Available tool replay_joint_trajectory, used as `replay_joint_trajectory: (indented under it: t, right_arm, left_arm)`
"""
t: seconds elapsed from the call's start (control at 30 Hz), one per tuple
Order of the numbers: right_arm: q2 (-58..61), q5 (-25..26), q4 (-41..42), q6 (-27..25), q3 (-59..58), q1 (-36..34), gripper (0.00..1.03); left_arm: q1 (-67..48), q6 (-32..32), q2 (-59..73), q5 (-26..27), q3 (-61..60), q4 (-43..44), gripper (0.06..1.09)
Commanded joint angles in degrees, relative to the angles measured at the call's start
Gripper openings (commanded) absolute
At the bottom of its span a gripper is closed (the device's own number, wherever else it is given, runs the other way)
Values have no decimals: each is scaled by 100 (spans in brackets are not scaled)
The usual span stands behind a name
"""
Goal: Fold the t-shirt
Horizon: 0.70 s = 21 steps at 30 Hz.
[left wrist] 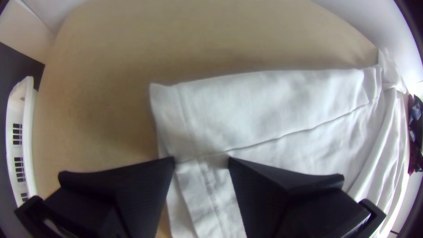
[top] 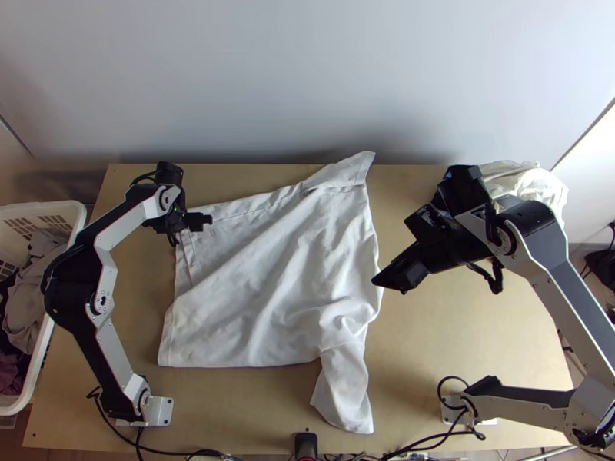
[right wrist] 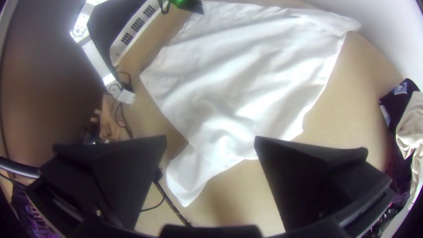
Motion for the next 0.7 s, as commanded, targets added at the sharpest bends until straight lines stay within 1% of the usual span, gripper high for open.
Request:
replay_joint_trajectory:
  t: [0.0, 0.03, 0.07, 0.23, 0.27, 0.47, 0.5, 0.57, 0.67]
  right_arm:
    - [-8, 0, 0, 13, 5, -2, 92]
    - [1, 0, 0, 13, 5, -2, 92]
    - [1, 0, 0, 13, 5, -2, 92]
    - [1, 0, 0, 22, 5, -2, 92]
    - [1, 0, 9, 22, -4, -2, 92]
    - [1, 0, 9, 13, -13, -2, 92]
    - [1, 0, 9, 13, -13, -2, 92]
    - [1, 9, 18, 13, -22, -2, 92]
    - [10, 0, 27, 13, -22, 6, 92]
  left_arm:
    - [15, 1, 46, 0, 3, -16, 67]
    - [24, 1, 46, 0, 3, -7, 63]
    - [24, -8, 46, 0, 3, -7, 62]
    - [59, -8, 38, 62, 38, 28, 32]
    - [68, -8, 38, 62, 47, 28, 29]
    - [112, -8, 29, 53, 47, 28, 30]
    - [121, -8, 20, 53, 38, 28, 32]
    - [121, -8, 20, 27, 38, 2, 47]
    - [112, -8, -6, -8, 55, 2, 51]
